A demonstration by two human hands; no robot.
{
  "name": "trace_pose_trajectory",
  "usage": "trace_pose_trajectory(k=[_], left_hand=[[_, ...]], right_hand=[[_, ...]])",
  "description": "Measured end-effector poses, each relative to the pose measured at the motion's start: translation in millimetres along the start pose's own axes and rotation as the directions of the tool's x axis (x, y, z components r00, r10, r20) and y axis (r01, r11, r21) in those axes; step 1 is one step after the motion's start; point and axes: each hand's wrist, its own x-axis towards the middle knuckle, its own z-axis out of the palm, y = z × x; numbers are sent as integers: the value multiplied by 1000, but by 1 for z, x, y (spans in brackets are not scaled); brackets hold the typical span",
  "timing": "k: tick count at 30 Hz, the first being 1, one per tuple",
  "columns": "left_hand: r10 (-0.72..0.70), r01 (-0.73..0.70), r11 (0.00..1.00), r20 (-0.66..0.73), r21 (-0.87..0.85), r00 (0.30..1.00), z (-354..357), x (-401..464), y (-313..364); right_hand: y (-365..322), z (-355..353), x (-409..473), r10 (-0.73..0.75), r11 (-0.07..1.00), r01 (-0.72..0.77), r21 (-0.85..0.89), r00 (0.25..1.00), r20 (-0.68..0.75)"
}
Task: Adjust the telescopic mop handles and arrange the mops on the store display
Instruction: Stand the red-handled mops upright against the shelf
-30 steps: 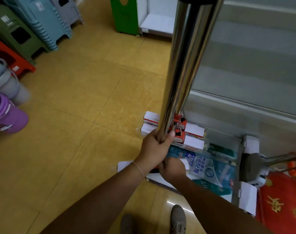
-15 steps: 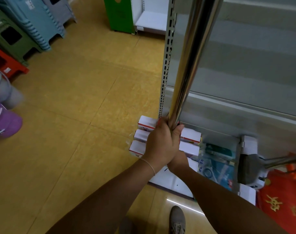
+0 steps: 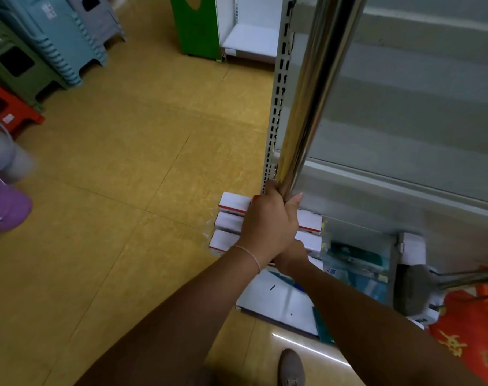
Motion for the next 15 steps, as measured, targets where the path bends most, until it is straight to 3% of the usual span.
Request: trace_pose_trajectory(k=[3, 15], left_hand=[[-13, 13, 1000, -7, 21, 1000, 0, 12, 2], [-23, 23, 1000, 22, -9, 999, -5, 20, 5]], right_hand=[[-3, -9, 4, 7, 1000, -7, -4, 1000, -7], [-3, -21, -6, 41, 968, -45, 245, 999, 23]])
